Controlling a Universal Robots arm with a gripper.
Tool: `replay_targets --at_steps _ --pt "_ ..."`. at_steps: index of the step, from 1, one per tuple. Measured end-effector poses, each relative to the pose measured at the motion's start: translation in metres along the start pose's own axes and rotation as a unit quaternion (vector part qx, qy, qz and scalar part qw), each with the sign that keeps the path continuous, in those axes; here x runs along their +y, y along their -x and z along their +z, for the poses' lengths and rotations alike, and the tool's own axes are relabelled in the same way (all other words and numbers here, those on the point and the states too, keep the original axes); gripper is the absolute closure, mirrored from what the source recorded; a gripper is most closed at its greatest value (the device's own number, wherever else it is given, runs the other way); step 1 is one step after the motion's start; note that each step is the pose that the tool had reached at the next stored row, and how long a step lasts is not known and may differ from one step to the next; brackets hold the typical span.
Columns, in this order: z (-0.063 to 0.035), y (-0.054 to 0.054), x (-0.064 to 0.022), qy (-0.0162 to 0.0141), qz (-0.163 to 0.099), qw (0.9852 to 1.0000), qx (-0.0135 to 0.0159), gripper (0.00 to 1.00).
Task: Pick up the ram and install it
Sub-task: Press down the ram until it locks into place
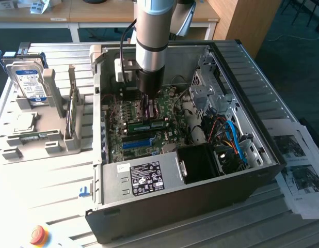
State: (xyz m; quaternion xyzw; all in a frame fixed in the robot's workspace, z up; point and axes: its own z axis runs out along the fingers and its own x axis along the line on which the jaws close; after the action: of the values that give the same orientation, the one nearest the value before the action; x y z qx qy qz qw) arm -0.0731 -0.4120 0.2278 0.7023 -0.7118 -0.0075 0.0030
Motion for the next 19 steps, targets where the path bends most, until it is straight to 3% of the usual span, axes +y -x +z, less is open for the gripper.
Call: replay_targets --at_steps 19 --pt "0.003 0.0 0.0 0.0 0.0 1.0 0.0 0.9"
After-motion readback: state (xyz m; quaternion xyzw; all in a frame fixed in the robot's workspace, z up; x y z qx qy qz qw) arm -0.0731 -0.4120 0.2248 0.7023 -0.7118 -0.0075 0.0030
